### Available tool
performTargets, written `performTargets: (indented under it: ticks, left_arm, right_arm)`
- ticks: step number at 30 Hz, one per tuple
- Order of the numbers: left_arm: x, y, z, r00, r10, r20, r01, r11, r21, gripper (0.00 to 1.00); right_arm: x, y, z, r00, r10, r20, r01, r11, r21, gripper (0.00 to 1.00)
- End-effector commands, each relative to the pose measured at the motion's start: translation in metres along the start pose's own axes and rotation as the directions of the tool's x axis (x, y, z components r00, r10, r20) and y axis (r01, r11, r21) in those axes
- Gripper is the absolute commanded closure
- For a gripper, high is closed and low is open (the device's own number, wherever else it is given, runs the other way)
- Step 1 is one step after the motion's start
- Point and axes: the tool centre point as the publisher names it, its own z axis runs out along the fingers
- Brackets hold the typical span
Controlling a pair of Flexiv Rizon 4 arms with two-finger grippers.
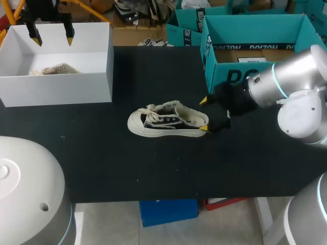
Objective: Take the shoe out of the shoebox, open the shoe tongue, remove and reinsert the insole, then place the shoe into the shoebox
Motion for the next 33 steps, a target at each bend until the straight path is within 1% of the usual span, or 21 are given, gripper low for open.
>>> performTargets:
  ticks: [1, 10, 15, 18, 26, 33]
  left_arm:
    - [0.000, 0.000, -0.001, 1.000, 0.000, 0.001, 0.000, 1.000, -0.002, 0.00]
    - [0.000, 0.000, -0.001, 1.000, 0.000, 0.001, 0.000, 1.000, -0.002, 0.00]
    - [0.000, 0.000, -0.001, 1.000, 0.000, 0.001, 0.000, 1.000, -0.002, 0.00]
    - [0.000, 0.000, -0.001, 1.000, 0.000, 0.001, 0.000, 1.000, -0.002, 0.00]
    - [0.000, 0.000, -0.001, 1.000, 0.000, 0.001, 0.000, 1.000, -0.002, 0.00]
    - [0.000, 0.000, -0.001, 1.000, 0.000, 0.001, 0.000, 1.000, -0.002, 0.00]
  right_arm:
    - [-0.004, -0.010, 0.009, 1.000, 0.002, 0.002, -0.002, 0.995, -0.101, 0.00]
    - [-0.009, -0.016, 0.020, 1.000, 0.012, -0.012, -0.013, 0.991, -0.134, 0.00]
    - [-0.007, -0.019, 0.027, 0.999, 0.024, -0.025, -0.027, 0.988, -0.151, 0.00]
    - [-0.006, -0.021, 0.032, 0.999, 0.029, -0.029, -0.033, 0.988, -0.151, 0.00]
    - [-0.006, -0.026, 0.037, 0.999, 0.041, -0.029, -0.045, 0.987, -0.153, 0.00]
    - [-0.007, -0.022, 0.047, 0.998, 0.043, -0.038, -0.048, 0.985, -0.163, 0.00]
